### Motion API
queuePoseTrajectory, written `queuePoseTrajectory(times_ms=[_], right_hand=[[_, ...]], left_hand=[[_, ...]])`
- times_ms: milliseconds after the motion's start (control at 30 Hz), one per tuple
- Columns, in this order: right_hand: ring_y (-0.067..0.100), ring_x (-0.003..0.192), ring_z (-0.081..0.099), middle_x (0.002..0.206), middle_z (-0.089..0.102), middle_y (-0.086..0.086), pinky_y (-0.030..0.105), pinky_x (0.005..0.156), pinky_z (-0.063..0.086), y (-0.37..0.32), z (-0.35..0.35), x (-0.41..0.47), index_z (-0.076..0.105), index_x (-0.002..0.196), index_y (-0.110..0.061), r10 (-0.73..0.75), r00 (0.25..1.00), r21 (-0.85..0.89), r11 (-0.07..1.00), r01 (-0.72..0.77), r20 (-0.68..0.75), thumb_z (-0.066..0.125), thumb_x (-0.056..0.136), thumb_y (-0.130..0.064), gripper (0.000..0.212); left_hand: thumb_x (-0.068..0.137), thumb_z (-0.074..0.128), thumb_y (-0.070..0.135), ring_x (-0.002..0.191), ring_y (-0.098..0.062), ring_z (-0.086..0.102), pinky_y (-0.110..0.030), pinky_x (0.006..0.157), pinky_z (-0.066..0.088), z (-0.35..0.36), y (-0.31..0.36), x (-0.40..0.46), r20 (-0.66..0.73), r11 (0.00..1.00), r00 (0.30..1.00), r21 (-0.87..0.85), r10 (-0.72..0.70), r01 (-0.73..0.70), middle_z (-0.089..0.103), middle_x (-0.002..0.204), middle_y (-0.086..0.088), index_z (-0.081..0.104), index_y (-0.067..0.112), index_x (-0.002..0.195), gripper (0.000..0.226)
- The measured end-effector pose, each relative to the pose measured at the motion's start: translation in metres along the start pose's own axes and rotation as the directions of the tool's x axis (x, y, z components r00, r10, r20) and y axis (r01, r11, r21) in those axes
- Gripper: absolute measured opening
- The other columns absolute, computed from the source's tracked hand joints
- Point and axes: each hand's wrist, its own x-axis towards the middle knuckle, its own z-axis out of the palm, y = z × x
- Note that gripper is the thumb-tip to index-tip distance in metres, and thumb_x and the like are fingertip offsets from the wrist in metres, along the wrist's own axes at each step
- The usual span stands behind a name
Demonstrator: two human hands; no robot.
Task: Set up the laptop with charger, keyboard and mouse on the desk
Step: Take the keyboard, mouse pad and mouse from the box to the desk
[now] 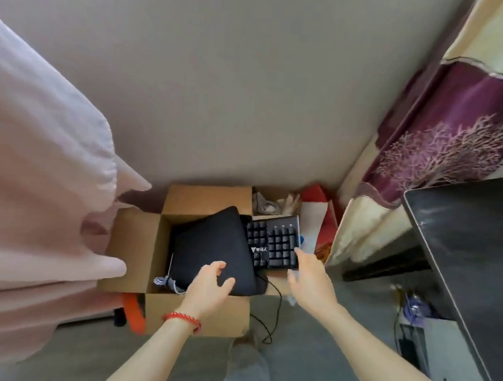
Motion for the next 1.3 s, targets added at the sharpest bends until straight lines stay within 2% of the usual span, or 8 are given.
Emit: queuePoseTrajectory(times_ms=[233,433,567,667,900,1033,1133,1300], right_hand=[[0.028,0.142,0.017,0.155,0.014,0.011,0.041,0.113,0.024,0.012,0.063,0.104,0.004,0.148,-0.012,0.234,0.967,0.240,0.949,-0.205,-0.098,0.060,0.087,-0.030,0.085],[0.024,0.120,0.051,0.131,0.052,0.002,0.043,0.100,0.043,0.033,0.080,0.144,0.032,0.138,-0.018,0.369,0.929,0.502,0.811,-0.301,-0.040,0.062,0.083,-0.043,0.067],[0.021,0.110,0.054,0.113,0.058,-0.007,0.040,0.092,0.043,0.035,0.080,0.129,0.043,0.124,-0.027,0.371,0.928,0.412,0.848,-0.334,-0.011,0.052,0.081,-0.060,0.055],[0.016,0.101,0.056,0.097,0.058,-0.013,0.033,0.083,0.043,0.034,0.082,0.104,0.048,0.110,-0.027,0.336,0.942,0.468,0.836,-0.285,-0.026,0.057,0.085,-0.046,0.034],[0.009,0.090,0.057,0.093,0.057,-0.013,0.027,0.076,0.046,0.005,0.092,0.062,0.046,0.096,-0.026,0.306,0.951,0.687,0.680,-0.257,0.053,0.060,0.088,-0.018,0.018],[0.010,0.096,0.055,0.098,0.056,-0.014,0.029,0.086,0.043,-0.018,0.084,0.065,0.042,0.111,-0.021,0.175,0.982,0.644,0.744,-0.177,0.069,0.056,0.089,-0.015,0.027],[0.011,0.103,0.052,0.110,0.055,-0.008,0.031,0.092,0.041,-0.022,0.077,0.069,0.042,0.114,-0.024,0.112,0.992,0.581,0.804,-0.126,0.061,0.053,0.090,-0.014,0.028],[0.010,0.084,0.062,0.092,0.064,-0.004,0.023,0.064,0.049,0.005,0.055,0.076,0.056,0.092,-0.028,0.258,0.965,0.762,0.616,-0.202,0.047,0.048,0.092,-0.005,0.023]], left_hand=[[0.076,0.064,0.050,0.144,-0.025,-0.002,-0.048,0.113,0.018,0.072,-0.050,0.093,0.247,0.937,0.968,0.325,0.047,-0.128,-0.007,0.157,0.002,-0.006,0.030,0.146,0.101],[0.082,0.064,0.028,0.144,-0.030,-0.001,-0.045,0.114,0.020,0.114,-0.064,0.116,0.064,0.832,0.992,0.541,0.109,-0.127,-0.008,0.157,-0.008,-0.013,0.029,0.146,0.099],[0.084,0.051,0.006,0.119,-0.029,0.049,-0.038,0.088,0.043,0.080,-0.074,0.117,-0.113,0.953,0.985,0.290,0.129,-0.091,0.056,0.129,-0.008,0.040,0.024,0.134,0.054],[0.091,0.051,0.012,0.087,-0.039,0.060,-0.037,0.067,0.039,0.035,-0.087,0.116,-0.277,0.999,0.961,0.052,0.013,0.002,0.065,0.086,-0.015,0.051,0.015,0.120,0.030],[0.094,0.046,0.014,0.113,-0.030,0.050,-0.041,0.093,0.039,-0.031,-0.107,0.107,-0.220,0.865,0.921,-0.464,-0.322,0.192,0.053,0.126,-0.012,0.041,0.013,0.132,0.038],[0.087,0.050,0.040,0.084,-0.019,0.058,-0.030,0.068,0.041,-0.023,-0.089,0.088,-0.069,0.999,0.997,-0.040,0.034,-0.037,0.062,0.089,0.004,0.046,0.028,0.119,0.035],[0.074,0.046,0.065,0.058,-0.004,0.051,-0.022,0.050,0.033,-0.009,-0.067,0.088,0.020,0.936,0.972,0.267,0.232,-0.229,0.053,0.064,0.013,0.033,0.036,0.123,0.058],[0.077,0.059,0.058,0.094,-0.018,0.062,-0.029,0.068,0.044,0.010,-0.056,0.107,0.042,0.914,0.962,0.302,0.271,-0.271,0.063,0.107,0.005,0.022,0.032,0.139,0.076]])
